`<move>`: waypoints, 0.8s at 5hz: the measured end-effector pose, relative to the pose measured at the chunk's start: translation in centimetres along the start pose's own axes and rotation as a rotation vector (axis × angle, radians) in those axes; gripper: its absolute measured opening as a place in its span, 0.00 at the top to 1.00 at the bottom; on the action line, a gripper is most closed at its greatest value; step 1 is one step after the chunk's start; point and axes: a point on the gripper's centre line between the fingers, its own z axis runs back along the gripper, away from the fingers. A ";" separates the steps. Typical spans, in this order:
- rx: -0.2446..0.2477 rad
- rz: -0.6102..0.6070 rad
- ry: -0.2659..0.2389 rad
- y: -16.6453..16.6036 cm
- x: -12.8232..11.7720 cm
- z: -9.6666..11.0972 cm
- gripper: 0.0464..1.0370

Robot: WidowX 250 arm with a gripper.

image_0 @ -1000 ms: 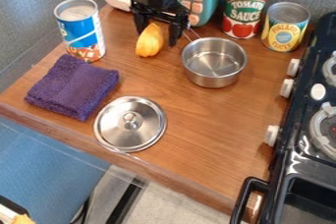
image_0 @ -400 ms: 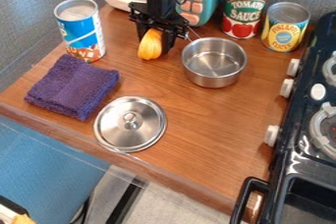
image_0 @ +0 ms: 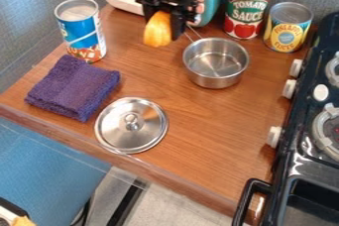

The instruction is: Move the slice of orange on the side of the table

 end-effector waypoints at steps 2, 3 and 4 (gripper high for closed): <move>0.013 -0.159 0.021 -5.3 -5.7 1.1 0.43; 0.014 -0.230 0.039 -7.7 -8.2 0.6 0.43; 0.001 -0.257 0.058 -9.5 -9.5 -0.2 0.44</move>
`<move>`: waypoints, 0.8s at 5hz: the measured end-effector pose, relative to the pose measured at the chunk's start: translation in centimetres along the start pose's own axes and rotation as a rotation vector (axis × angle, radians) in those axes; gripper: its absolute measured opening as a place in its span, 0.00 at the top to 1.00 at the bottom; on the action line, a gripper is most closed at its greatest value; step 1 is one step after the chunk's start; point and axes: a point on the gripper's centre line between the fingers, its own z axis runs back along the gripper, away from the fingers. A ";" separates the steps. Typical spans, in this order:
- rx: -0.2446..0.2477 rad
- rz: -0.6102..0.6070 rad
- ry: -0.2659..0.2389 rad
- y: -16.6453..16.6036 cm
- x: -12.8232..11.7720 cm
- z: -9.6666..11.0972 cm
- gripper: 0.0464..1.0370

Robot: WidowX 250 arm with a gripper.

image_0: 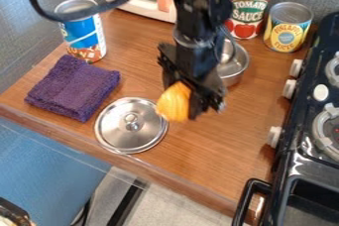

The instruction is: Move the slice of orange on the side of the table

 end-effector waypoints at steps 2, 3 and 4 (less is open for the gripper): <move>-0.035 -0.072 0.040 -3.3 0.0 -1.9 0.43; -0.038 -0.068 0.058 -3.7 -0.5 -2.0 0.37; -0.039 -0.076 0.074 -3.9 -0.7 -1.9 0.21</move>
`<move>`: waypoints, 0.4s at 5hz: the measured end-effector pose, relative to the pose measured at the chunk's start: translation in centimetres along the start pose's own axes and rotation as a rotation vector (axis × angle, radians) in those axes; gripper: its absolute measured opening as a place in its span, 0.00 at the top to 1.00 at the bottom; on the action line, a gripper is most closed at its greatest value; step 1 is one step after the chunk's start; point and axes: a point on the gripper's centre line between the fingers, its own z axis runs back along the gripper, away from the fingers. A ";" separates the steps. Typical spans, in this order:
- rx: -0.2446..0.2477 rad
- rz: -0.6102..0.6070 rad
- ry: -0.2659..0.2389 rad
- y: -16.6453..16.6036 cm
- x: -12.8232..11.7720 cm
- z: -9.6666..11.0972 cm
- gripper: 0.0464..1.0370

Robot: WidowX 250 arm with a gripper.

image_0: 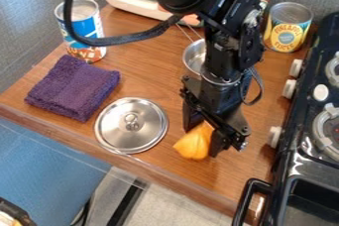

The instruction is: Move the slice of orange on the side of the table

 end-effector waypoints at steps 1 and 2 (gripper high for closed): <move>0.000 -0.001 -0.017 -0.1 0.0 1.0 0.03; -0.019 0.003 -0.036 -0.4 -0.2 2.4 0.03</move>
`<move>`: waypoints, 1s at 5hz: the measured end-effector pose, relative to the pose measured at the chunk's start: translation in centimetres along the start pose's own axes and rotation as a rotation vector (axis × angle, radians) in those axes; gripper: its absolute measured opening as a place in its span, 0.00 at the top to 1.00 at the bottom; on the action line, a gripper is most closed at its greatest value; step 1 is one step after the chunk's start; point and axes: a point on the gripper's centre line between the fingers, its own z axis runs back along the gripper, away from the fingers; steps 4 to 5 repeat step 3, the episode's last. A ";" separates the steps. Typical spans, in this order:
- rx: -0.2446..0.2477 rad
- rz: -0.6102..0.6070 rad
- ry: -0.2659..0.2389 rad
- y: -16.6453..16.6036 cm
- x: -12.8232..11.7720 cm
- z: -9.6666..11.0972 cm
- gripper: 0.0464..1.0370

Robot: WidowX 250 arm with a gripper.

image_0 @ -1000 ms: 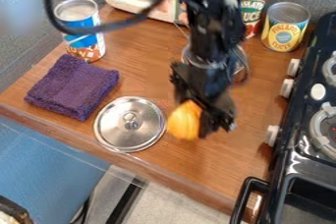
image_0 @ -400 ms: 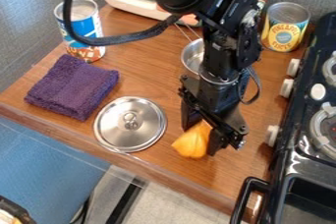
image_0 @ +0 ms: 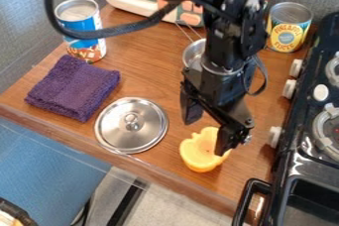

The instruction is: Move the slice of orange on the side of the table

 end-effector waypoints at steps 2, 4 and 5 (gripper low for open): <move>-0.031 0.036 -0.054 0.3 -0.1 2.9 0.04; 0.012 0.039 -0.060 1.1 0.0 2.9 0.04; 0.012 0.039 -0.060 1.1 0.0 2.9 0.04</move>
